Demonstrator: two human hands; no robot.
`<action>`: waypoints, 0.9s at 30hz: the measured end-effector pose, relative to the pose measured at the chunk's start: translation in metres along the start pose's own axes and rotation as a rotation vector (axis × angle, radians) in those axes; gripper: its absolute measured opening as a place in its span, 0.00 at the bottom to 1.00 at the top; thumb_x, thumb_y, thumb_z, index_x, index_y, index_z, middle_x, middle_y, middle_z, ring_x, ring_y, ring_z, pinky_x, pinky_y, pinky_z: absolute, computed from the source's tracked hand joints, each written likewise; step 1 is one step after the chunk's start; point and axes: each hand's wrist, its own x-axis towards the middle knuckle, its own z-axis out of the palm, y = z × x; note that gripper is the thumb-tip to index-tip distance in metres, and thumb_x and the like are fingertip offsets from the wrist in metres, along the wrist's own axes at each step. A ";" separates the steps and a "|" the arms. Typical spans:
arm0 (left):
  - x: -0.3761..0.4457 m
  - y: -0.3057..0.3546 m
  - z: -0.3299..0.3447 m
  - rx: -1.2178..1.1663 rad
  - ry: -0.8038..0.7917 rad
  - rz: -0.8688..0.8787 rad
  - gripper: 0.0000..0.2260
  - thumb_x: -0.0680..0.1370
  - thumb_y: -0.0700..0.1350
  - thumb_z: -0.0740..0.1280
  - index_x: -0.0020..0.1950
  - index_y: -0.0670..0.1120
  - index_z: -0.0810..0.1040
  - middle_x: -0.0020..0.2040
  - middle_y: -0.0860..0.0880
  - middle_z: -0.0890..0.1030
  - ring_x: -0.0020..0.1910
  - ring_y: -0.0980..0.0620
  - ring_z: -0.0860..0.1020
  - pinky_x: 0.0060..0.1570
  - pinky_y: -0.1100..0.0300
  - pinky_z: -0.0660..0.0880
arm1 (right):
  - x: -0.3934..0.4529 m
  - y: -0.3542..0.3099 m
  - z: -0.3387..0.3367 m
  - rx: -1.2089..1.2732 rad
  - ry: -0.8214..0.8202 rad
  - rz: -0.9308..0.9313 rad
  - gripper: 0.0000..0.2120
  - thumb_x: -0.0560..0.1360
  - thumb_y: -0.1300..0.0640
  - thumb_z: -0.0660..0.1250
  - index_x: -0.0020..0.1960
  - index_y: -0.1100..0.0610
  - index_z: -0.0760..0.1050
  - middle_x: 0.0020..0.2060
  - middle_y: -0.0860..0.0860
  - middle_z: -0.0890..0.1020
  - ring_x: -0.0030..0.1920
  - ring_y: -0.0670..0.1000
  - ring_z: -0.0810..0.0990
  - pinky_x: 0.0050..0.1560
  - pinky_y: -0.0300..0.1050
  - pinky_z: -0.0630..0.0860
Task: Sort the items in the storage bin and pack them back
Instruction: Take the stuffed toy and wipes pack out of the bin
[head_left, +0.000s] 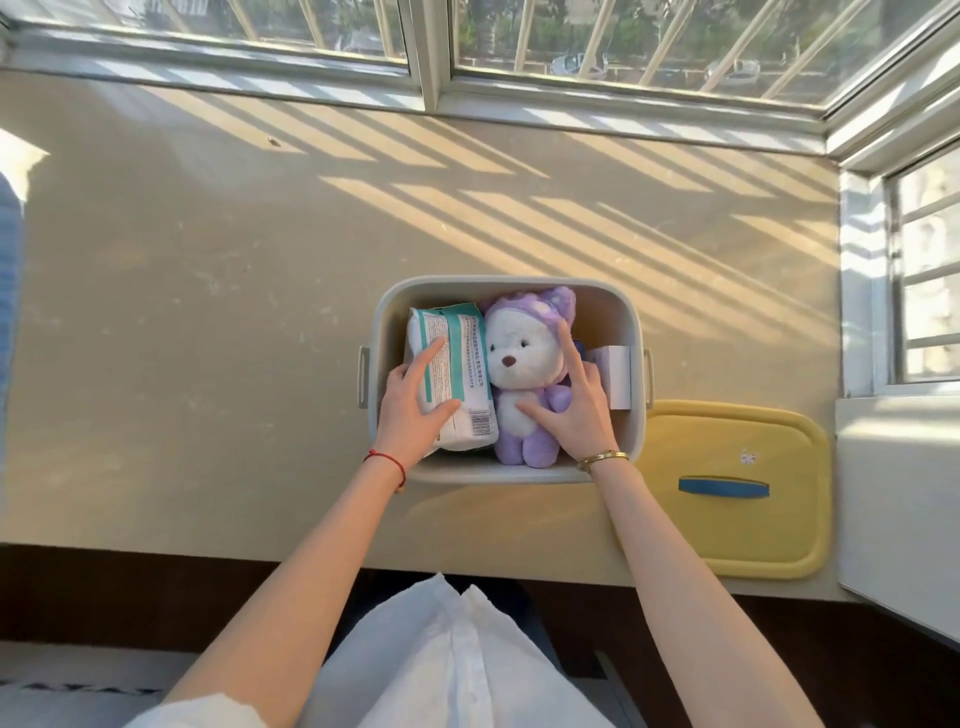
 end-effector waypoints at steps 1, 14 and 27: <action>0.000 0.001 -0.001 -0.047 -0.024 0.000 0.35 0.73 0.39 0.72 0.73 0.62 0.64 0.64 0.52 0.71 0.59 0.60 0.72 0.60 0.69 0.67 | -0.001 0.000 0.000 -0.016 -0.019 0.001 0.50 0.68 0.52 0.76 0.77 0.37 0.46 0.53 0.54 0.69 0.50 0.46 0.69 0.58 0.40 0.66; -0.025 0.019 -0.031 -0.337 -0.076 0.028 0.33 0.75 0.32 0.69 0.73 0.59 0.67 0.71 0.52 0.70 0.67 0.57 0.71 0.57 0.58 0.78 | -0.018 -0.005 -0.019 0.190 0.067 -0.018 0.41 0.70 0.63 0.73 0.76 0.42 0.59 0.66 0.45 0.72 0.66 0.38 0.69 0.66 0.34 0.67; -0.122 0.044 -0.119 -0.401 0.049 0.173 0.29 0.75 0.34 0.69 0.70 0.59 0.69 0.66 0.60 0.68 0.65 0.54 0.74 0.43 0.56 0.82 | -0.094 -0.083 -0.048 0.485 -0.042 -0.146 0.38 0.74 0.63 0.72 0.76 0.44 0.58 0.68 0.52 0.74 0.66 0.47 0.75 0.63 0.45 0.76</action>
